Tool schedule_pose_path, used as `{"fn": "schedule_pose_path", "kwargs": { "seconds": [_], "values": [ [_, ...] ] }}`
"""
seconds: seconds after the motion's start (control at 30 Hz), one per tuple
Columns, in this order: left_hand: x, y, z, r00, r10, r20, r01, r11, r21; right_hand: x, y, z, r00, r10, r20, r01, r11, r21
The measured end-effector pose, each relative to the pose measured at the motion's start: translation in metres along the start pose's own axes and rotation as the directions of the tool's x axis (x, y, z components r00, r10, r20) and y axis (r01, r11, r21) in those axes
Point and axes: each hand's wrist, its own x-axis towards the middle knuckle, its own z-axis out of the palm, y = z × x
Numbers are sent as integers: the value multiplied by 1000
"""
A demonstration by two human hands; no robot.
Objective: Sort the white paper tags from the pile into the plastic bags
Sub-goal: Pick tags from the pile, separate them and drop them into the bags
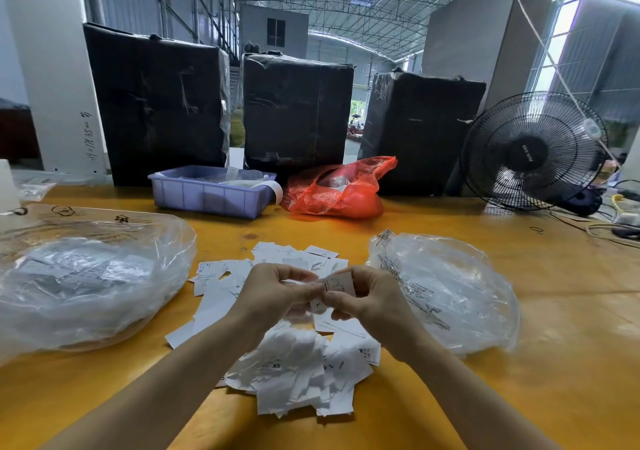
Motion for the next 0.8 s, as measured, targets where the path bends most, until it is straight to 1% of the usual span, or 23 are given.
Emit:
{"fn": "schedule_pose_path", "kwargs": {
  "seconds": [0.07, 0.17, 0.23, 0.27, 0.3, 0.37, 0.43, 0.47, 0.53, 0.67, 0.8],
  "values": [
    [0, 0, 1, 1000, 6, -1, -6, 1000, -6, 0, -1, 1, 999, 32, 31, -30, 998, -64],
    [0, -1, 3, 1000, 11, -16, -11, 1000, 3, 0, 0, 3, 985, 73, 157, -50, 988, -146],
    [-1, -1, 4, 1000, 15, -18, -15, 1000, -4, -2, -2, 4, 978, 72, 198, -45, 990, -136],
    [-1, -1, 4, 1000, 18, -21, -18, 1000, -17, -3, -3, 5, 983, 64, 175, -46, 993, -104],
    [-1, -1, 4, 1000, 18, -24, -19, 999, -31, -3, -4, 4, 992, 52, 115, -45, 997, -64],
    [-1, 0, 4, 999, 19, -27, -21, 998, -60, -2, -4, 2, 999, -1, -54, 1, 1000, -3],
    [-1, -1, 5, 999, 32, -31, -35, 997, -75, -1, -2, 1, 983, -70, -172, 68, 998, -20],
    [-2, -1, 7, 999, 40, -29, -42, 996, -78, 0, 0, 1, 976, -94, -195, 86, 995, -48],
    [-3, -2, 9, 998, 50, -34, -53, 995, -79, 0, 1, 3, 976, -112, -184, 96, 991, -95],
    [-2, -5, 10, 996, 60, -70, -64, 997, -53, 0, 1, 9, 989, -126, -82, 114, 984, -136],
    [-5, -5, 14, 997, 42, -68, -51, 991, -126, 2, 1, 9, 997, -73, -39, 65, 985, -162]
  ]
}}
